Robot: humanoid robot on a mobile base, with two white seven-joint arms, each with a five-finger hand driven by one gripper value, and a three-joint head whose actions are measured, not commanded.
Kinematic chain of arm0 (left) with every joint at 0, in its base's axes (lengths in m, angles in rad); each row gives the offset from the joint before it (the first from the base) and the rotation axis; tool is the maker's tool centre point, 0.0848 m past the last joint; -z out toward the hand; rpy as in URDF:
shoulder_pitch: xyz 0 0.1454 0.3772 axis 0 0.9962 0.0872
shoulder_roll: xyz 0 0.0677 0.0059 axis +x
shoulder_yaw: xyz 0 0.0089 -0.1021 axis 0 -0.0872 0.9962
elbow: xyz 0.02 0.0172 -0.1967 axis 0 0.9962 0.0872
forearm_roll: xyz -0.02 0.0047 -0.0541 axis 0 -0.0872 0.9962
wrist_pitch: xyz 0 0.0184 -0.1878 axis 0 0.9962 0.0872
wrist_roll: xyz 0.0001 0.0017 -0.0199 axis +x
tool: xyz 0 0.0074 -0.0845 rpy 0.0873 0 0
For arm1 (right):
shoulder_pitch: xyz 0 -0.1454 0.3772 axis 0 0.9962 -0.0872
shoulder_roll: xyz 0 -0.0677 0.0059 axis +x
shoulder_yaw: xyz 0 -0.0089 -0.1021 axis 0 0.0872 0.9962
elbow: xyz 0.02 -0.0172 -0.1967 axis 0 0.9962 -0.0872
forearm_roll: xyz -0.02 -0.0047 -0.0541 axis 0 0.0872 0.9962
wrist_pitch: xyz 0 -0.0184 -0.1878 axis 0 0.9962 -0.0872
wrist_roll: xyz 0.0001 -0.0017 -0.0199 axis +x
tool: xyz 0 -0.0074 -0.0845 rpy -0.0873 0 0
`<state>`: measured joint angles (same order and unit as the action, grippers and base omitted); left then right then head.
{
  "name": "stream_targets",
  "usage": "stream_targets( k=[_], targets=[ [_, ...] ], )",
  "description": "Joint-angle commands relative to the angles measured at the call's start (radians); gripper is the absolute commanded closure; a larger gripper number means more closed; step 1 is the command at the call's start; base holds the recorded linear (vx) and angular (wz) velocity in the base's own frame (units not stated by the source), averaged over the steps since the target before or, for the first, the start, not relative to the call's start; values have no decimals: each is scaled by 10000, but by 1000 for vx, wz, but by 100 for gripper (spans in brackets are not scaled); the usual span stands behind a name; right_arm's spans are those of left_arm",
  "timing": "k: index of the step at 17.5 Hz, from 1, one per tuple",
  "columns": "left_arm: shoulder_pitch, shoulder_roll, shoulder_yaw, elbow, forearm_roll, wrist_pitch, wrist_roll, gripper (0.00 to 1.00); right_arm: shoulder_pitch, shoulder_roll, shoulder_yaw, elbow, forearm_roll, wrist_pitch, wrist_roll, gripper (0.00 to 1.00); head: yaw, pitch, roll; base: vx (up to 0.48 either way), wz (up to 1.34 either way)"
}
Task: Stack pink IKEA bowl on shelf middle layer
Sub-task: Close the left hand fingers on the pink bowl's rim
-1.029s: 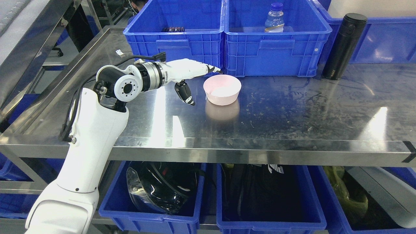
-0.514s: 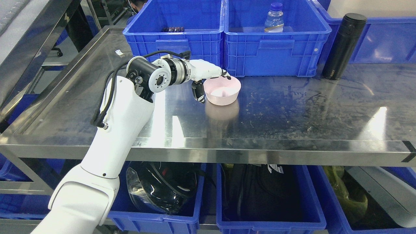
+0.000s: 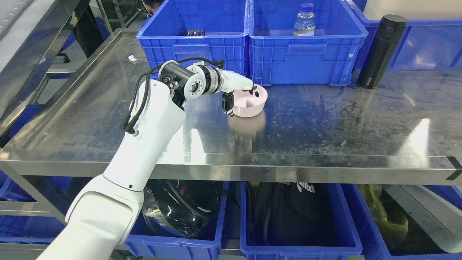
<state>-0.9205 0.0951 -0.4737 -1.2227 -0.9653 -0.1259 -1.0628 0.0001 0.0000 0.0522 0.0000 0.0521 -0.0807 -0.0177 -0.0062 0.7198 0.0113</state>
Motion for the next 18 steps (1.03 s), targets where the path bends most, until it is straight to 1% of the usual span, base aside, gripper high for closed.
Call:
stream_targets(
  k=[1, 4, 7, 8, 9, 11, 13, 14, 16, 18],
  targets=[
    [-107, -551, -279, 1258, -241, -136, -2, 31, 30, -175, 0, -175, 0, -6, -7, 0, 0, 0, 0, 0, 0],
    [-107, -777, -50, 1489, -241, -473, 28, 39, 30, -175, 0, -175, 0, -6, -7, 0, 0, 0, 0, 0, 0],
    [-91, -777, 425, 1688, -226, -1178, 44, 59, 30, -175, 0, -175, 0, -6, -7, 0, 0, 0, 0, 0, 0],
    [-76, -777, 594, 1704, -226, -1484, 28, 70, 30, -175, 0, -175, 0, -6, -7, 0, 0, 0, 0, 3, -11],
    [-76, -777, 732, 1704, -241, -1684, 28, 77, 30, -175, 0, -175, 0, -6, -7, 0, 0, 0, 0, 3, -11],
    [-61, -777, 1100, 1704, -226, -1976, 28, 86, 30, -175, 0, -175, 0, -6, -7, 0, 0, 0, 0, 0, 0],
    [-45, -777, 1681, 1688, -195, -2588, 28, 97, 30, -175, 0, -175, 0, -6, -7, 0, 0, 0, 0, 0, 0],
    [-60, -777, 2064, 1673, -180, -2956, 13, 99, 45, -175, 0, -175, 0, -6, -7, 0, 0, 0, 0, 0, 0],
    [-91, -777, 2953, 1536, -134, -3448, 28, 100, 30, -175, 0, -175, 0, -6, -7, 0, 0, 0, 0, 0, 0],
    [-30, -777, 4056, 910, 19, -4060, -2, 100, 30, -175, 0, -175, 0, -6, -7, 0, 0, 0, 0, 0, 0]
  ],
)
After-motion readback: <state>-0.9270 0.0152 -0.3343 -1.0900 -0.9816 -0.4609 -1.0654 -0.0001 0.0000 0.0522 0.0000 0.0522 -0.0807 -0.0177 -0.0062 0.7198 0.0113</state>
